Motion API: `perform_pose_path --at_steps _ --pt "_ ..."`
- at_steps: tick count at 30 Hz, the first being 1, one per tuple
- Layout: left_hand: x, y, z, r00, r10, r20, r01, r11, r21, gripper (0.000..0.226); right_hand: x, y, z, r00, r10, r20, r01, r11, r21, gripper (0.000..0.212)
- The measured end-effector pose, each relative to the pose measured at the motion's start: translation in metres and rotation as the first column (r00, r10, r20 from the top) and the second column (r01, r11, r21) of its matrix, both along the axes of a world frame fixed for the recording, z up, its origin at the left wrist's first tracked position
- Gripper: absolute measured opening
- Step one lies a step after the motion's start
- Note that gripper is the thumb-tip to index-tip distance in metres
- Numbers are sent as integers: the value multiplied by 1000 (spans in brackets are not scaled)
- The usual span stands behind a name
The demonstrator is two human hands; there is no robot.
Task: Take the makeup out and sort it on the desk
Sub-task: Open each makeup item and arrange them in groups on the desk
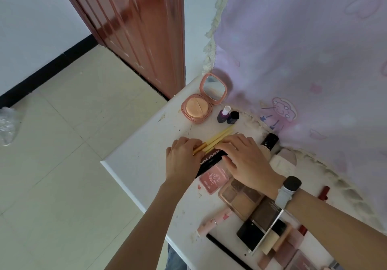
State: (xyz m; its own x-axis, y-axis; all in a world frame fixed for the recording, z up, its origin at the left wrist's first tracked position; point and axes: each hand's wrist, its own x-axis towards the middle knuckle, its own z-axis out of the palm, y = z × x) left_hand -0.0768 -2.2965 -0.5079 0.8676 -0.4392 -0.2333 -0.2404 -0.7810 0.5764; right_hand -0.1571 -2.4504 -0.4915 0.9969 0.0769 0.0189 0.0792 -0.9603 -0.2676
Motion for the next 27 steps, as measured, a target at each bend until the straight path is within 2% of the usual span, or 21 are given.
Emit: perform_pose_path --at_steps 4,8,17,20,23,27 --pt "9 -2 4 994 1 -107 1 1000 19 20 7 12 -2 1000 6 -18 -7 999 -31 27" --pt "13 10 9 991 45 -125 -49 998 -35 17 7 16 -3 1000 -5 -27 3 998 -69 25" --pt "12 67 11 978 205 -30 -207 968 -139 15 14 29 -1 1000 -29 7 29 999 -46 25" --pt "14 77 8 960 281 9 -277 952 -128 14 24 36 2 999 -10 -33 9 1000 -30 26" --pt "12 81 2 953 293 82 -284 953 -109 14 35 39 1 995 12 -101 -12 1000 2 20" --pt "8 78 -3 928 332 167 -322 943 -83 13 46 40 -5 980 59 -188 -51 998 46 23"
